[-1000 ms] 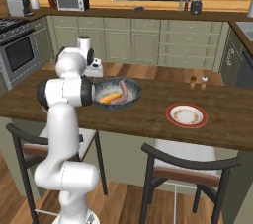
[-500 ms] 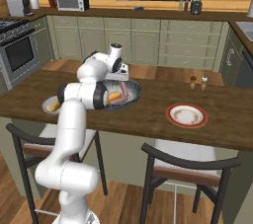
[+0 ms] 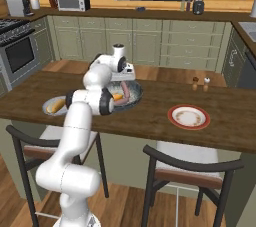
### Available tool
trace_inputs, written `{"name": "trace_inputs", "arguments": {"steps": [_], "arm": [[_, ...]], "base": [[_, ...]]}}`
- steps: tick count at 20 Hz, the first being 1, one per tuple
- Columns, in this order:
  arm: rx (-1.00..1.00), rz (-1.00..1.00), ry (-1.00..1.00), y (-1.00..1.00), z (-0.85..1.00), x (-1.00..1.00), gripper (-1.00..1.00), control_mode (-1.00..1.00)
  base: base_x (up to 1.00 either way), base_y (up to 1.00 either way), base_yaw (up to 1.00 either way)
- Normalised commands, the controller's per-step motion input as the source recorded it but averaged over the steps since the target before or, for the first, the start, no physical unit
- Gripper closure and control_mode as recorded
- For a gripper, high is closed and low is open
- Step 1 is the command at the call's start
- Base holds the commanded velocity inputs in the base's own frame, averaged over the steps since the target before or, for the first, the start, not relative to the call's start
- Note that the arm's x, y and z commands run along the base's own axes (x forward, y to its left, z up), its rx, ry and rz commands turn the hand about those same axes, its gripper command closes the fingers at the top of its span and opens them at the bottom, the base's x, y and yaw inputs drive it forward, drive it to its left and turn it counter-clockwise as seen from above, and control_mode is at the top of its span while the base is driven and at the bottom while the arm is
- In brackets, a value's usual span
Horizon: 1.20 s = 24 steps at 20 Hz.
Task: Place one bun and one sausage from the bowl on each plate.
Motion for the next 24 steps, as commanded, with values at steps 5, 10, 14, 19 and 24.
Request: {"name": "trace_inputs", "arguments": {"steps": [5,10,14,19,24], "arm": [[-0.05,0.01,-0.05,-0.37,-0.54,-0.08,-1.00,-1.00],[-0.04,0.00,-0.03,-0.04,-0.06,0.34,-1.00,-1.00],[-0.12,0.00,-0.03,0.00,-0.33,0.03,-1.00,-1.00],[-0.06,0.00,-0.04,0.00,-0.19,-0.13,-1.00,-1.00],[0.00,0.00,-0.01,-0.01,0.00,-0.14,1.00,-1.00]], "base": [[0.00,0.00,0.00],[0.00,0.00,0.00],[0.00,0.00,0.00],[0.00,0.00,0.00],[0.00,0.00,0.00]]}}
